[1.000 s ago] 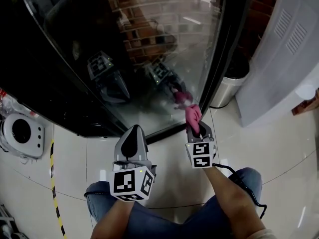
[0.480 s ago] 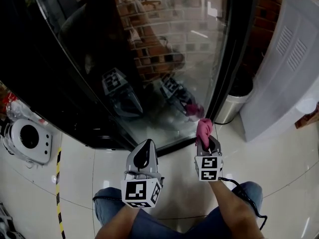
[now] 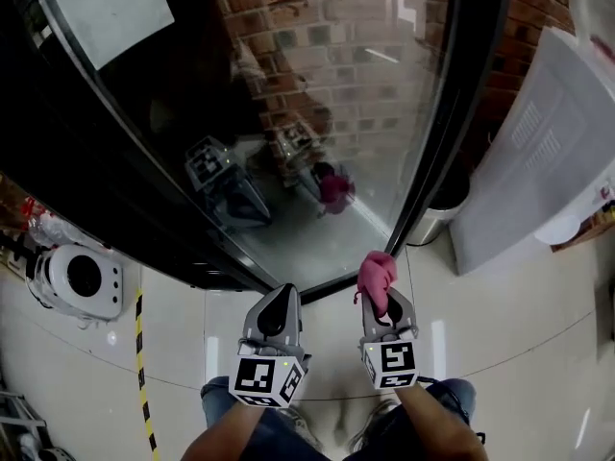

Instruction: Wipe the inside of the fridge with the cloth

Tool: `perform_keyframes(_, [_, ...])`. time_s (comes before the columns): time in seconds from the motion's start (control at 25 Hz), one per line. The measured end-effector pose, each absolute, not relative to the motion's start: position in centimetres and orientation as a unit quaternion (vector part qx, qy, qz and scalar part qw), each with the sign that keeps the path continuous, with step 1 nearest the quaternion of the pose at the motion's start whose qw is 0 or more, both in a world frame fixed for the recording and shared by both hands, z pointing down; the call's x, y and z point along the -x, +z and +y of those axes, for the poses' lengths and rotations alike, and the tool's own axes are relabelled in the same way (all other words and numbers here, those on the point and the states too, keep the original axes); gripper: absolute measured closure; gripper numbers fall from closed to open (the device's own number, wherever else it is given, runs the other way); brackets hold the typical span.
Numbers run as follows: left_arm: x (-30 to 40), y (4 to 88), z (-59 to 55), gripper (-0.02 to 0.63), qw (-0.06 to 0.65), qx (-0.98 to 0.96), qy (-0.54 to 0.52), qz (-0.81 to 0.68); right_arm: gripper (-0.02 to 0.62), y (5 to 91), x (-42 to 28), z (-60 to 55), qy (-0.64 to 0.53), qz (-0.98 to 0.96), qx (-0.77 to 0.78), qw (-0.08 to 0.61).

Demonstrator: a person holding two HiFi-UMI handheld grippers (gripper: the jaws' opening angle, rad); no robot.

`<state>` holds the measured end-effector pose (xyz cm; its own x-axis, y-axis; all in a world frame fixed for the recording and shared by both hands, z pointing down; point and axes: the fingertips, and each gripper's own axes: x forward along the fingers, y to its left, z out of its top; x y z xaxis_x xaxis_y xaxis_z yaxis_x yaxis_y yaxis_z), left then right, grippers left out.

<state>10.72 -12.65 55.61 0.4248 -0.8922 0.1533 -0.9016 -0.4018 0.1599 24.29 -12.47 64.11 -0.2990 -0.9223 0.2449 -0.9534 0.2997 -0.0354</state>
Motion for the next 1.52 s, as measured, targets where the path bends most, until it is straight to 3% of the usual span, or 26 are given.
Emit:
perform_keyframes(0.36, [-11.2,40.4,-7.6,0.597,0.124,-0.845,0.058,-0.517,0.532,42.4,-19.6,-7.4,0.086,-0.829,-0.551,0.042])
perform_keyframes(0.84, [-6.0,20.7,0.1,0.597,0.160,-0.853,0.035,-0.496,0.532,18.8,-11.1,0.7,0.042,-0.848,-0.525,0.054])
perform_keyframes(1.28, [-4.3,11.6,9.6,0.597,0.154,-0.842,-0.008,-0.518,0.531,11.2,-10.3,11.4,0.040,-0.850,-0.523,0.053])
perform_keyframes(1.52, [-8.4,9.4,19.0,0.597,0.131,-0.850,-0.002,-0.510,0.531,8.2,-11.7,21.0,0.023,-0.863,-0.504,0.033])
